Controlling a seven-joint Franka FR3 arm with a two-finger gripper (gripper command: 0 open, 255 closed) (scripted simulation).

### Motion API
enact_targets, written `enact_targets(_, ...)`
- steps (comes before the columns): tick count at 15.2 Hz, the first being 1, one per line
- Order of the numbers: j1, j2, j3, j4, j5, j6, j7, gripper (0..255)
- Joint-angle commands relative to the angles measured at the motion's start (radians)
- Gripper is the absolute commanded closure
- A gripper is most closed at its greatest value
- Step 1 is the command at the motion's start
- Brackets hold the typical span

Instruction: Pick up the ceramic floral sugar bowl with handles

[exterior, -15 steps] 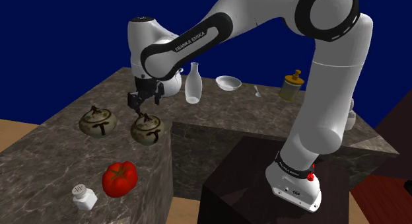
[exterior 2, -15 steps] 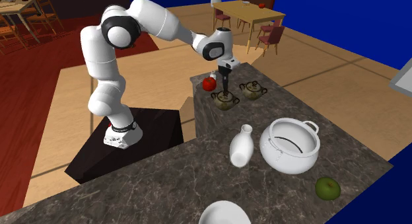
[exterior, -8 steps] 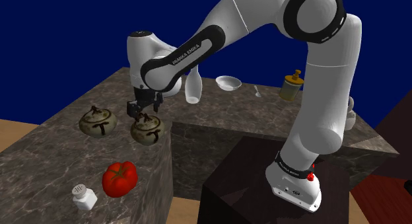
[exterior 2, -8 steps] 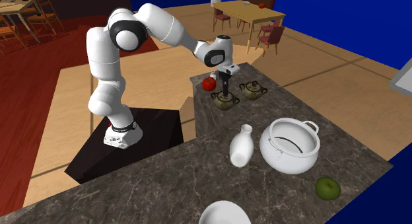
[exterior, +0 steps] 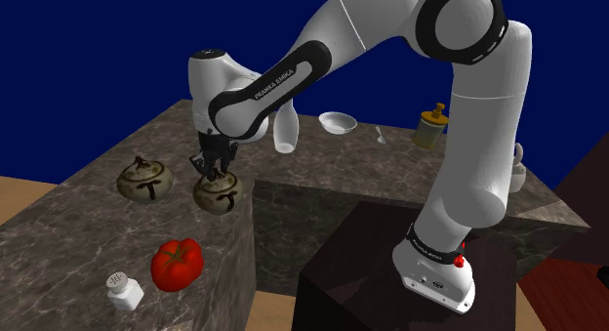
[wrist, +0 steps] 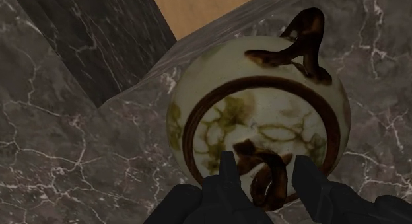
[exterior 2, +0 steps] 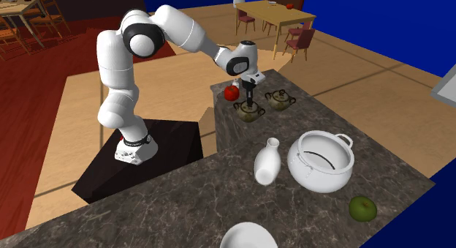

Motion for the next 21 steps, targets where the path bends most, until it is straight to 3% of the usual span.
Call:
enact_targets(1, 0.000, 0.001, 0.000, 0.000, 0.000, 0.000, 0.000, 255)
enact_targets(21, -0.011, -0.097, 0.018, 0.083, 0.054, -0.175, -0.041, 255)
